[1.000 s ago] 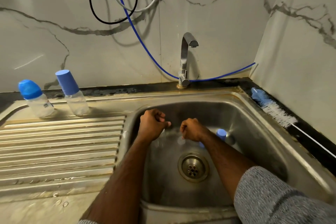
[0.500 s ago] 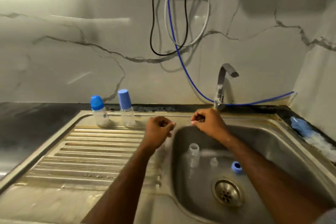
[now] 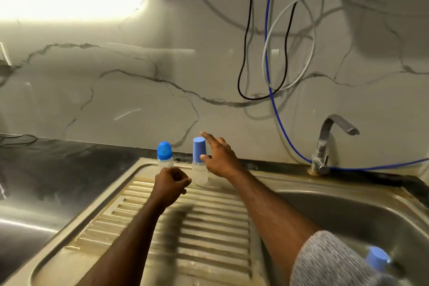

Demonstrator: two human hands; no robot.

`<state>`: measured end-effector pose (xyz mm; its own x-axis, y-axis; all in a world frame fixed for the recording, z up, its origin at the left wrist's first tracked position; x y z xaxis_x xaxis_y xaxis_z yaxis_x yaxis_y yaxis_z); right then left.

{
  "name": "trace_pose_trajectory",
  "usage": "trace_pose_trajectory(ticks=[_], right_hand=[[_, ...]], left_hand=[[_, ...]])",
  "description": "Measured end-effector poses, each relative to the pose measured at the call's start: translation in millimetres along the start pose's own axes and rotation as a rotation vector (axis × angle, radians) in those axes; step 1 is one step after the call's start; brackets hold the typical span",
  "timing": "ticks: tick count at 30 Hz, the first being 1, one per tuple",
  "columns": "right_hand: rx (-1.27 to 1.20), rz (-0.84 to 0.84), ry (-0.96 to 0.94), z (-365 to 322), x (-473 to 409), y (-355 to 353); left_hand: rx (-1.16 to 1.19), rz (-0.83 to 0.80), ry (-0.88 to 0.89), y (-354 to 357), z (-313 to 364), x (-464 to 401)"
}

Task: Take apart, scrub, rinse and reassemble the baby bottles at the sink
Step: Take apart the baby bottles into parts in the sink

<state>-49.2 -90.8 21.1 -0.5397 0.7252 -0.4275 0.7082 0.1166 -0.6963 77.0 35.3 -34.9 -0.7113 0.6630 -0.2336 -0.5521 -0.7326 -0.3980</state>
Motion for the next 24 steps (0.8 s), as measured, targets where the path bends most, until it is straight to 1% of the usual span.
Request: trace_pose_trajectory(ticks=[2, 5, 10, 12, 15, 17, 21, 24], right_hand=[[0.077, -0.038, -0.002, -6, -12, 12], [0.105, -0.030, 0.012, -7, -19, 22], [0.014, 0.157, -0.034, -7, 0, 13], [-0.079, 0.194, -0.013, 1, 13, 4], [-0.352, 0.283, 0.047, 17, 40, -21], [-0.489, 0.336, 0.109, 34, 61, -42], [-0.630, 0.434, 0.189, 82, 103, -85], [-0.611, 0.481, 0.256, 123, 136, -127]], left_hand=[[0.023, -0.007, 0.006, -3, -4, -1], [0.044, -0.035, 0.021, -6, -5, 0], [0.089, -0.078, 0.044, -5, -10, 13], [0.054, -0.071, 0.087, -1, -10, 19], [0.023, -0.037, 0.171, 10, -1, 31], [0.019, -0.040, 0.248, 27, 13, 43], [0.011, -0.101, 0.369, 75, 47, 75], [0.038, -0.194, 0.416, 124, 74, 101]])
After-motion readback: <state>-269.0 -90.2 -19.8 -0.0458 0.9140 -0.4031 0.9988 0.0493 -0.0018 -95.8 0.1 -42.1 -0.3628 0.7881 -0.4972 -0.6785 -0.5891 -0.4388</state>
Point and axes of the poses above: each hand's wrist, its own x-axis away from the middle knuckle, its own y-axis out of the palm, z = x × y, the point moved 2 cm from there along -x, towards the middle knuckle, and after that the axes turned 8 degrees about z, right-handed, at the moved point
